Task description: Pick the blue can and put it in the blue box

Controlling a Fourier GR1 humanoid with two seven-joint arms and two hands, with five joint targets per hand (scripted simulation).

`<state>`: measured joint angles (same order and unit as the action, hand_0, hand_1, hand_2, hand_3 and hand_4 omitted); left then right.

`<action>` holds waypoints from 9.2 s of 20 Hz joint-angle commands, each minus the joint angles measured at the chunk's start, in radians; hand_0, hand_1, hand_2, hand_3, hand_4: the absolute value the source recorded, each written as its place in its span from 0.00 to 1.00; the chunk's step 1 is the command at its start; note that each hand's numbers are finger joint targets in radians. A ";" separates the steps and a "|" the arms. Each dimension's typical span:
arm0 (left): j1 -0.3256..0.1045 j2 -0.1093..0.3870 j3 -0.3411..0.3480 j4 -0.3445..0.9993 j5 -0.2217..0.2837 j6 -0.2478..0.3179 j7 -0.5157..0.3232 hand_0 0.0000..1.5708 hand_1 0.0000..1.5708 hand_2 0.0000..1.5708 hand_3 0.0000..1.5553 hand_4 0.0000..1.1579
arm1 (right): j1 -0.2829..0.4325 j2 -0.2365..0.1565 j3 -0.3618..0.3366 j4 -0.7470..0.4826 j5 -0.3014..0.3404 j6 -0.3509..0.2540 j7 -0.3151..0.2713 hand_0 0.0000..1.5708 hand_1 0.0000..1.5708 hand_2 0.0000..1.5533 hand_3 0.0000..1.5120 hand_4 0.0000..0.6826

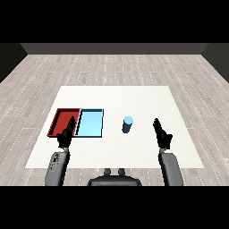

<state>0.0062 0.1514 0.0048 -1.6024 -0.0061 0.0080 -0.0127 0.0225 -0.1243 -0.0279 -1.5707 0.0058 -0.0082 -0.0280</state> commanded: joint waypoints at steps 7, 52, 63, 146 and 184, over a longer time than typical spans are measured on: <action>-0.090 -0.119 0.015 -0.070 0.077 0.000 -0.174 0.00 0.00 0.00 0.00 0.00 | -0.197 0.060 -0.034 0.030 -0.125 0.085 -0.111 0.00 0.00 0.00 0.00 0.00; 0.018 -0.089 0.081 0.033 0.185 -0.131 -0.450 0.00 0.00 0.00 0.00 0.00 | -0.377 0.098 -0.078 0.587 -0.206 0.138 -0.331 0.00 0.00 0.00 0.00 0.00; -0.034 -0.149 0.030 0.059 0.136 -0.047 -0.439 0.00 0.00 0.00 0.00 0.00 | -0.466 0.099 -0.052 0.747 -0.213 0.109 -0.372 0.00 0.00 0.00 0.00 0.00; -0.157 -0.151 -0.213 0.199 0.138 0.018 -0.315 0.00 0.00 0.00 0.00 0.00 | -0.454 0.112 0.235 0.319 -0.151 -0.150 -0.274 0.91 0.91 0.92 0.93 0.95; -0.484 -0.151 -0.485 0.672 0.390 0.274 -0.464 0.00 0.00 0.00 0.00 0.00 | -0.535 0.124 0.497 0.298 -0.250 -0.285 -0.253 0.91 0.91 0.92 0.92 0.91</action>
<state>-0.4431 0.0001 -0.4690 -1.0140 0.3478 0.2800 -0.4198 -0.4867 -0.0002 0.4004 -1.2585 -0.1980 -0.2291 -0.3023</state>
